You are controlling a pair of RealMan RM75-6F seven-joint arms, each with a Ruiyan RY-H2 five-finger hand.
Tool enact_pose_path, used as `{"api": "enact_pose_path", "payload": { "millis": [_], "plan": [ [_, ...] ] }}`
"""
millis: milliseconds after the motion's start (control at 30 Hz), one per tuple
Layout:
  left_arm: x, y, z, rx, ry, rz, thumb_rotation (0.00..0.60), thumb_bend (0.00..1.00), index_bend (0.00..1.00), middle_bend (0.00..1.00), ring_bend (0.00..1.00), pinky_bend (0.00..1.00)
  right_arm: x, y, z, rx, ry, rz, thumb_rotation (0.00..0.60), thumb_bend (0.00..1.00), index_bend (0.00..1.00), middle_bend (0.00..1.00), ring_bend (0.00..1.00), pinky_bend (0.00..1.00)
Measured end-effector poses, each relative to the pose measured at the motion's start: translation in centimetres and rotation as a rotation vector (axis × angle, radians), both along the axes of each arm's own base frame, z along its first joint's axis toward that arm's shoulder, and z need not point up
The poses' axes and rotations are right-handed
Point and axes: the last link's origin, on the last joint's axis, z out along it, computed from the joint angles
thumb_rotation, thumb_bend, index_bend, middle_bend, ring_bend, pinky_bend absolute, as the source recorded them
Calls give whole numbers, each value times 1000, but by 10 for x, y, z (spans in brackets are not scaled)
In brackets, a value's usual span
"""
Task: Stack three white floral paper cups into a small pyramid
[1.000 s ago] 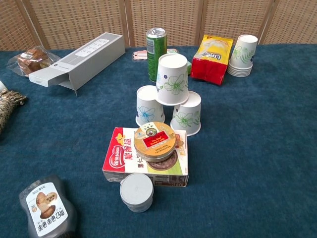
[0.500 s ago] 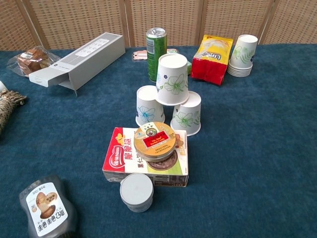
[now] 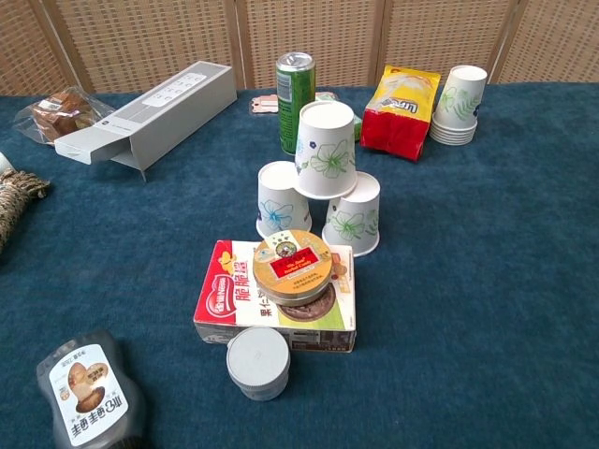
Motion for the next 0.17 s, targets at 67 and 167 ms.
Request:
{"api": "enact_pose_path", "payload": {
  "millis": [67, 167],
  "plan": [
    [0, 1, 0, 0, -4, 8, 600, 310, 0, 0, 0, 0, 1, 0, 1, -3, -4, -6, 600, 0, 0, 0, 0, 0],
    [1, 1, 1, -2, -6, 9, 600, 309, 0, 0, 0, 0, 1, 1, 2, -4, -4, -7, 600, 0, 0, 0, 0, 0]
  ]
}}
